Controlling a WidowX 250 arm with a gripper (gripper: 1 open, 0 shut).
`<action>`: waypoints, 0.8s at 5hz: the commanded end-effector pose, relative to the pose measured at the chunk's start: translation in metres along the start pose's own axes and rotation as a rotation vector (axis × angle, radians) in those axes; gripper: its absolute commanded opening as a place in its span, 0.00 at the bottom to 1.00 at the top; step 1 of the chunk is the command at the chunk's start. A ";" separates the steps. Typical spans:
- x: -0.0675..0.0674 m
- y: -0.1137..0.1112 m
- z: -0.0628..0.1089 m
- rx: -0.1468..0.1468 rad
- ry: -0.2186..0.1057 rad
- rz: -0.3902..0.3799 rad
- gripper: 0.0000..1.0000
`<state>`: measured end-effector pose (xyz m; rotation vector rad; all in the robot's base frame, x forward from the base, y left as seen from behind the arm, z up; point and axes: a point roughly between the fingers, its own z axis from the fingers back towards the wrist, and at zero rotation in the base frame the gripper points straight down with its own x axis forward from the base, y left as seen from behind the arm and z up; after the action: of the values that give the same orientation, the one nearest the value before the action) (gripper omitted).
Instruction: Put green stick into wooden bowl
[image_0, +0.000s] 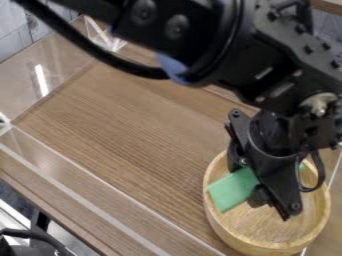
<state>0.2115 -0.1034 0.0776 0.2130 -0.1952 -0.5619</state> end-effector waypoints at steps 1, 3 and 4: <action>0.012 0.004 0.017 -0.008 -0.065 0.043 0.00; 0.012 0.002 0.020 -0.031 -0.066 0.064 0.00; 0.010 0.001 0.021 -0.048 -0.063 0.073 0.00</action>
<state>0.2092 -0.1093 0.0876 0.1573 -0.2063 -0.5129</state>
